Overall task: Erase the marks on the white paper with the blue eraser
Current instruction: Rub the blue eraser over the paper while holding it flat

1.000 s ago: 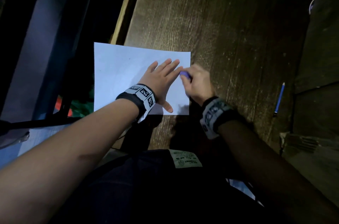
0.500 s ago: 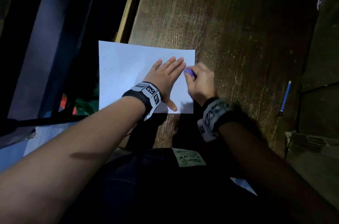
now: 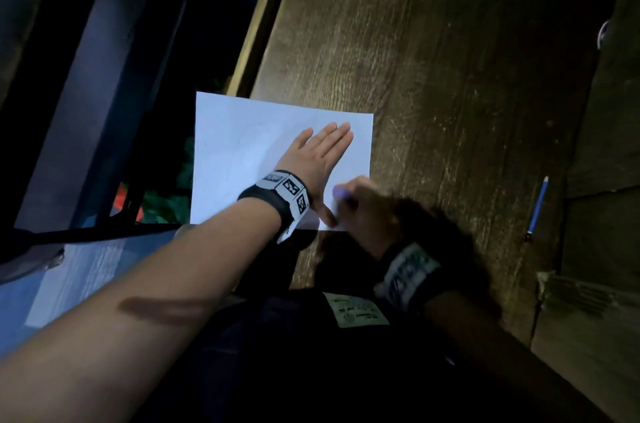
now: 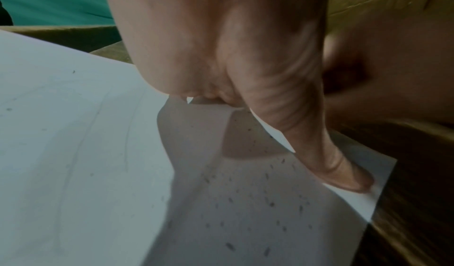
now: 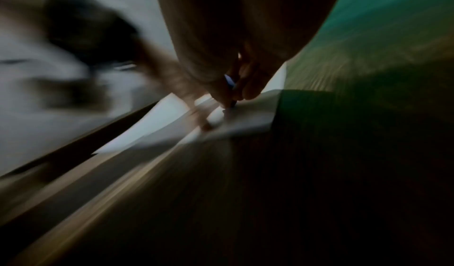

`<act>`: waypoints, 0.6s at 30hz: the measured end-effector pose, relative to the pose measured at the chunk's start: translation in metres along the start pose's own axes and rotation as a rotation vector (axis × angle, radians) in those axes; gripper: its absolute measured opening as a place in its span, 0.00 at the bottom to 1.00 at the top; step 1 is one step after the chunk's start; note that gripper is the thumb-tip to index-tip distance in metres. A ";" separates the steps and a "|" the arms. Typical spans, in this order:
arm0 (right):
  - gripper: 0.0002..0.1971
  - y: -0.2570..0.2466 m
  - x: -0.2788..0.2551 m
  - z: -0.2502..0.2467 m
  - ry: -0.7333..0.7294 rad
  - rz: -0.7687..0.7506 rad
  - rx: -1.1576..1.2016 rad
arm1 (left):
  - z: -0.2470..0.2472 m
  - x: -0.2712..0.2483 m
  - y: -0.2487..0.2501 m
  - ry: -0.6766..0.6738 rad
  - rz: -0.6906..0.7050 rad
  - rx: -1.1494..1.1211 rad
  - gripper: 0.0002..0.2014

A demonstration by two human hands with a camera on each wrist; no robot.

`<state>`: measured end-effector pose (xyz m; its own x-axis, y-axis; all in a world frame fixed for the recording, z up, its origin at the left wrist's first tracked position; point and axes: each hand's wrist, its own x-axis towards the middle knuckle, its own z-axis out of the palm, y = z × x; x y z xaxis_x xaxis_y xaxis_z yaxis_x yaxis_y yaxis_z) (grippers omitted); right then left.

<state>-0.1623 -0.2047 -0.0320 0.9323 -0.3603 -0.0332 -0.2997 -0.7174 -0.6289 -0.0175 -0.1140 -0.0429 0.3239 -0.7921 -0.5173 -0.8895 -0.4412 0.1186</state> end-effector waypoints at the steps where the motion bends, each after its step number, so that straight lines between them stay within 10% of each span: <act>1: 0.04 -0.006 -0.013 -0.002 -0.087 -0.040 0.005 | 0.000 0.000 0.000 0.006 -0.006 0.002 0.81; 7: 0.02 0.019 0.078 -0.017 0.091 -0.019 -0.058 | -0.005 -0.001 0.001 -0.016 -0.011 -0.037 0.86; 14: 0.03 0.004 -0.002 -0.011 -0.106 -0.163 -0.008 | -0.006 -0.001 0.000 -0.002 -0.022 -0.041 0.82; 18: 0.01 0.019 0.060 -0.020 0.018 -0.066 -0.057 | -0.008 -0.003 0.002 -0.016 -0.014 -0.035 0.85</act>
<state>-0.1157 -0.2521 -0.0301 0.9466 -0.3218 0.0213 -0.2495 -0.7725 -0.5840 -0.0173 -0.1159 -0.0350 0.3304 -0.7791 -0.5328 -0.8731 -0.4667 0.1411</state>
